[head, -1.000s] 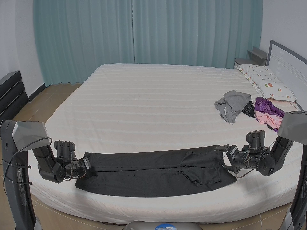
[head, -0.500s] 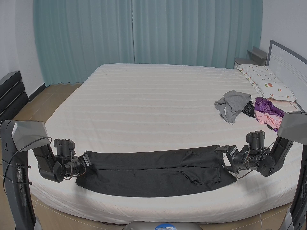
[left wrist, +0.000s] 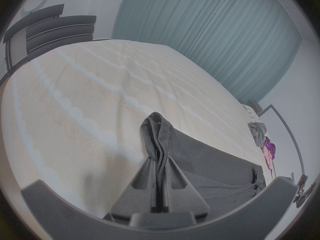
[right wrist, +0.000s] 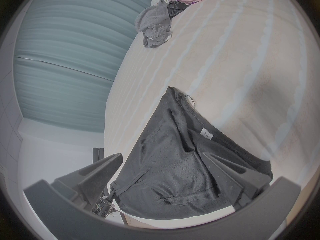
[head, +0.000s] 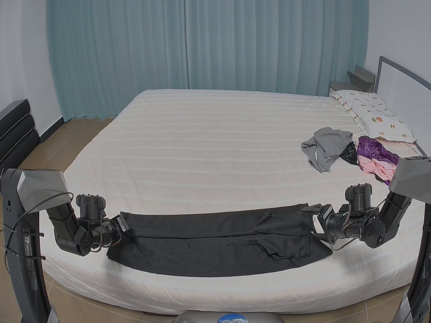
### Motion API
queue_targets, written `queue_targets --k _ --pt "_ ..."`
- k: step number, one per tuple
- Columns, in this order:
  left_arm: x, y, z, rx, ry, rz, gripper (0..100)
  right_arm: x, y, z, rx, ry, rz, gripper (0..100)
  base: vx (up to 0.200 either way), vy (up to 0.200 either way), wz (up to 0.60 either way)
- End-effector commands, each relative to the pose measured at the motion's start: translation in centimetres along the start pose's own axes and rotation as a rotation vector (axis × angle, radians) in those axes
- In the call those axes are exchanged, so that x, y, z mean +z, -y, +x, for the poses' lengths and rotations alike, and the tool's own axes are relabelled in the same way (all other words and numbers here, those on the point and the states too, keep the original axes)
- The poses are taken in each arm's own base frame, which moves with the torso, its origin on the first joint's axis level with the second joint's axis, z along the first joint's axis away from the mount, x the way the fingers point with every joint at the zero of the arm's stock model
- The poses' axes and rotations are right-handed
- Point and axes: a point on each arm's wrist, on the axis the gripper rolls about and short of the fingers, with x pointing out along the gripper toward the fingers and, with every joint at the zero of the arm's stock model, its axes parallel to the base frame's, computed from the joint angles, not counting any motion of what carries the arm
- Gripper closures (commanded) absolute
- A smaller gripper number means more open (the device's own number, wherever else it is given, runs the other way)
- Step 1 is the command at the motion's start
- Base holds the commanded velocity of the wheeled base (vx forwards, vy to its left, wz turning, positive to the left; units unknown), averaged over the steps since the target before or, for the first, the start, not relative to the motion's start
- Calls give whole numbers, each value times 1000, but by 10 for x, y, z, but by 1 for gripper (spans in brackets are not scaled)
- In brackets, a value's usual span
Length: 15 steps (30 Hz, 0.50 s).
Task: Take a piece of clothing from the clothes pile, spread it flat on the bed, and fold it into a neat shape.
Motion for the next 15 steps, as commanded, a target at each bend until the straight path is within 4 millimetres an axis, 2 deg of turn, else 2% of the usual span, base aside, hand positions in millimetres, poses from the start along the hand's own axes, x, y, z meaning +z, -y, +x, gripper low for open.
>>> queue_targets --k 1,2,8,15 --pt "-1 -1 -1 3 -3 -2 100 0 0 1 -1 -2 -3 0 0 0 0" --pt "-1 -1 -1 4 -4 -2 100 0 1 0 -2 -1 -1 0 0 0 0" --pt "0 0 -1 2 -2 -2 100 0 0 1 -1 -2 -3 0 -200 0 0" --pt "4 4 1 -13 15 -13 100 -1 1 0 -3 -3 -3 0 0 0 0"
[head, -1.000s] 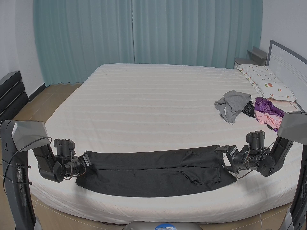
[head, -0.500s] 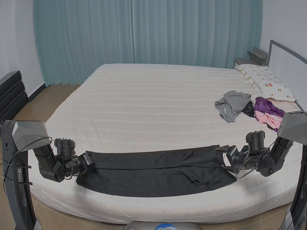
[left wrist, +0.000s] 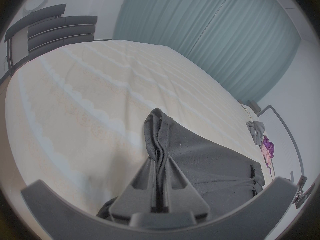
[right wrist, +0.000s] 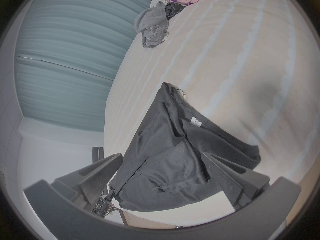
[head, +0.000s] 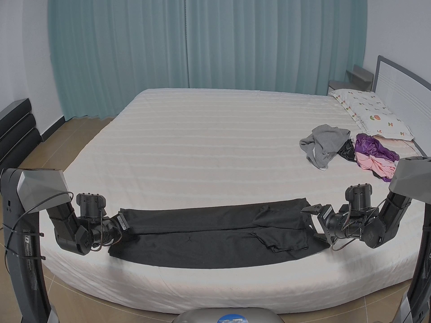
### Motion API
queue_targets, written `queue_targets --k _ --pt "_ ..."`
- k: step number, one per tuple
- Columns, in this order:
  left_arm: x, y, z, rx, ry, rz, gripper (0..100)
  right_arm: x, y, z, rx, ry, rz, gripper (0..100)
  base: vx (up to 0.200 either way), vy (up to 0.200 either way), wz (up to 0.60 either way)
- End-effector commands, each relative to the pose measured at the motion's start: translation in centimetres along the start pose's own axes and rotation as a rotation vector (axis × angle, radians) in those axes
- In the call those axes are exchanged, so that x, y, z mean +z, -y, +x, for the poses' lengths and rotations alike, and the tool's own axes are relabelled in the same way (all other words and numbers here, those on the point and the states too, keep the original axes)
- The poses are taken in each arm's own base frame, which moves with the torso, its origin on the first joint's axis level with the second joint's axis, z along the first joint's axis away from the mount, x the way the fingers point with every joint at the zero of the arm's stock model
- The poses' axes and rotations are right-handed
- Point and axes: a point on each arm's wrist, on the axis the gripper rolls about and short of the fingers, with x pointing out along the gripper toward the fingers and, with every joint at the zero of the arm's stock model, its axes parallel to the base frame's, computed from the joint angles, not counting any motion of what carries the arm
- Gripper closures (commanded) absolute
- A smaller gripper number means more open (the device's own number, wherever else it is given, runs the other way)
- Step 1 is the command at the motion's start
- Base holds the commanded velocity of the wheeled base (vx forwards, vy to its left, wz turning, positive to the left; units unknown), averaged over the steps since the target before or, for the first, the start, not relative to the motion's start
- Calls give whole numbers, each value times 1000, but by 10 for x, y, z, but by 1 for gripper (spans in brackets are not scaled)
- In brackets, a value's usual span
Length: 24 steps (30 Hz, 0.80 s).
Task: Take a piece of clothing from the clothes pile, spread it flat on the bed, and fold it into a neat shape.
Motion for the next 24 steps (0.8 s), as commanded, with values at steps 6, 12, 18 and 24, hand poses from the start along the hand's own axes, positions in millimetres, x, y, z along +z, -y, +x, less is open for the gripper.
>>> queue_targets --k 6,12,18,24 --pt "5 6 2 -13 22 -29 100 0 0 0 0 -1 0 0 0 0 0" --pt "13 16 -6 -26 62 -82 100 -1 0 0 -1 -2 0 0 0 -133 0" --pt "17 27 -17 -54 81 -71 100 -1 0 0 -1 -2 0 0 0 -200 0" --pt "19 47 -31 -94 92 -84 100 -1 0 0 -1 -2 -3 0 0 -200 0"
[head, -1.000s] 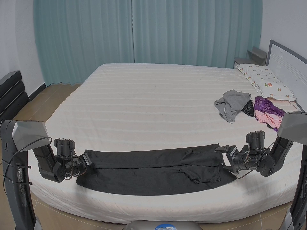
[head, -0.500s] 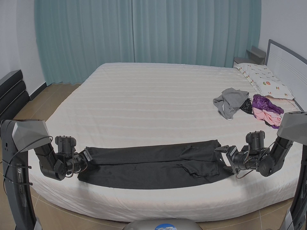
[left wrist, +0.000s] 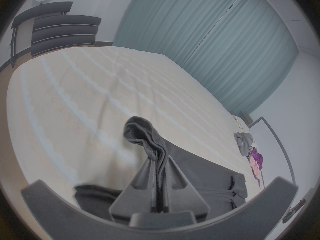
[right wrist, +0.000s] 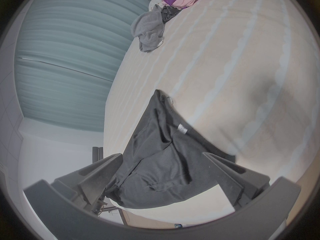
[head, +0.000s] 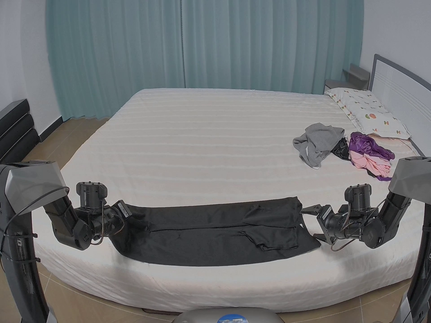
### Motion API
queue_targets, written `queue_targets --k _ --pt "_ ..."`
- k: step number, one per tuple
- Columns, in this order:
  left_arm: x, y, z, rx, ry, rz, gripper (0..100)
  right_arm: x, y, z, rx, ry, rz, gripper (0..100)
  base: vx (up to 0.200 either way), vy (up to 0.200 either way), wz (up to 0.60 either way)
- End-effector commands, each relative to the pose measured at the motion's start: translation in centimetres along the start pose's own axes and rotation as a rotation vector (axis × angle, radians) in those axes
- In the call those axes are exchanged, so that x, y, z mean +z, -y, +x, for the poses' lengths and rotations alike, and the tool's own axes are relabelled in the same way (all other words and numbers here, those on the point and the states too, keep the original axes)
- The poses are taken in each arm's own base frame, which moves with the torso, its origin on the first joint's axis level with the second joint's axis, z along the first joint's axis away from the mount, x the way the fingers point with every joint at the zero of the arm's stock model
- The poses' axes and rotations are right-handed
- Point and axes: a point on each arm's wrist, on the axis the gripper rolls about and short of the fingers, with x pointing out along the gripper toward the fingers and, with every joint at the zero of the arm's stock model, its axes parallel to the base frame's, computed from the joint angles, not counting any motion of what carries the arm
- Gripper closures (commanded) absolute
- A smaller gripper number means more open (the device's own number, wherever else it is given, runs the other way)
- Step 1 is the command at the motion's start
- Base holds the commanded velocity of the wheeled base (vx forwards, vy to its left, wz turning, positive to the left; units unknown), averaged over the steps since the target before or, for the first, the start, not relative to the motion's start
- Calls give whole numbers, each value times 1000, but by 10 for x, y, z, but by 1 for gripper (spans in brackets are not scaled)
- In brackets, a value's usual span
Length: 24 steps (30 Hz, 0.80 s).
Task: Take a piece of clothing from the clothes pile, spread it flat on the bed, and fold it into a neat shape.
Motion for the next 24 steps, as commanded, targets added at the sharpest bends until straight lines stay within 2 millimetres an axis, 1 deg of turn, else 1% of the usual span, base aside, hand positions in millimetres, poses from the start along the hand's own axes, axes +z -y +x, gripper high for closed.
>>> queue_targets --k 1,2,3,4,6,8,14,16,17,22,24 --pt "3 19 -13 -42 17 0 100 -1 1 1 -2 -2 -6 0 0 -200 0" --pt "2 23 -15 -45 17 6 100 -1 1 1 -2 -2 -9 0 0 -200 0" --pt "2 23 -15 -45 17 6 100 -1 1 1 -2 -2 -9 0 0 -200 0" --pt "-2 32 -16 -46 15 18 100 -1 1 1 -2 -2 -10 0 0 -200 0" --pt "-5 36 -15 -46 14 26 100 -1 0 1 -1 -3 -11 0 0 -200 0" --pt "-8 47 -15 -54 15 42 100 -2 0 1 -2 -8 -13 0 0 -200 0" --pt "-16 71 -15 -38 -21 80 100 -3 0 1 -3 -8 -16 0 0 -200 0" --pt "-16 74 -15 -35 -21 82 100 -3 0 2 -2 -8 -16 0 0 -200 0" --pt "-18 81 -14 -39 -27 92 100 -3 0 1 -3 -8 -16 0 0 -200 0" --pt "-28 98 -14 -49 -74 124 100 -3 0 2 -5 -9 -18 0 0 -200 0" --pt "-29 101 -13 -48 -84 129 100 -4 1 3 -8 -10 -18 0 0 -200 0"
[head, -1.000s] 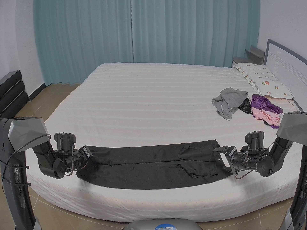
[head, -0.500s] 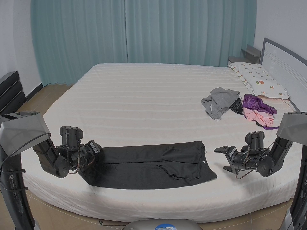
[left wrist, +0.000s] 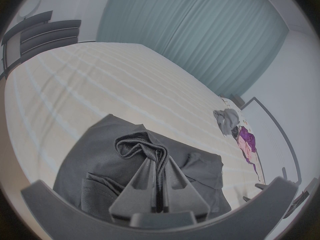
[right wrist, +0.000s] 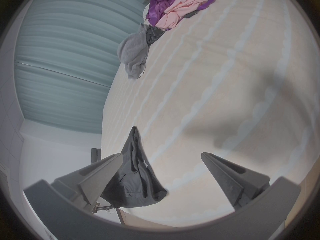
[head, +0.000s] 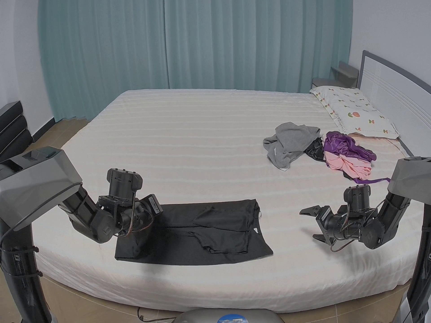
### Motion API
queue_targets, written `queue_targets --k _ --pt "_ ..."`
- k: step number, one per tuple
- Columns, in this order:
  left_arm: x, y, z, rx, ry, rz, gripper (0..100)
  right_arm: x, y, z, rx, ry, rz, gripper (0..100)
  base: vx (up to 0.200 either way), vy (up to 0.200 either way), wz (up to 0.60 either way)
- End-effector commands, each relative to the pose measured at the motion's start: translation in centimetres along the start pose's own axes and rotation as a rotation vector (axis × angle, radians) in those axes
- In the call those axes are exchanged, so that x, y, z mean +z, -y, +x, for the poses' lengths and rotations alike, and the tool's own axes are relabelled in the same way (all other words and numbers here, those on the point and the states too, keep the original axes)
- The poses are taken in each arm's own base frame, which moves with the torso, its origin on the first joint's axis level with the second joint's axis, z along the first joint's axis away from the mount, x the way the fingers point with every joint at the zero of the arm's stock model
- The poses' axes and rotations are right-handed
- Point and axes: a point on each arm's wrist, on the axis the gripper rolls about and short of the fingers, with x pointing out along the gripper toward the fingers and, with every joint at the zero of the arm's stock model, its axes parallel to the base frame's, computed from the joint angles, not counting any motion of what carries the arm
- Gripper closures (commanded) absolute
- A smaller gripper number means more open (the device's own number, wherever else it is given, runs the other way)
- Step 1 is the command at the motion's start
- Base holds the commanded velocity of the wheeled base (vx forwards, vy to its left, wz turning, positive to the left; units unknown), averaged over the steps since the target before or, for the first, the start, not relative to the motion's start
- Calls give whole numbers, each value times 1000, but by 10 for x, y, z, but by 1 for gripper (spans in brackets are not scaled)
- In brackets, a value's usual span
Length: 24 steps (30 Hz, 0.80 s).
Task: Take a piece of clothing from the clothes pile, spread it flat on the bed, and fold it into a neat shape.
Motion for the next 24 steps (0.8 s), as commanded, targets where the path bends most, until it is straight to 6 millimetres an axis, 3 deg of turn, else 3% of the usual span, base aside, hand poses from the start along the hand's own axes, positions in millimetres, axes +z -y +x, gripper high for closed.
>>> queue_targets --k 1,14,19,24 --pt "-1 18 1 -26 -16 21 100 -2 0 1 -3 -6 -3 0 0 -200 0" --pt "-3 72 12 -77 -78 1 100 -4 2 1 -9 -11 -24 0 0 -200 0" --pt "-7 74 29 -49 -101 -20 100 -4 2 1 -9 -11 -25 0 0 0 0" --pt "-12 75 33 -45 -119 -83 100 -4 2 1 -9 -11 -25 0 0 0 0"
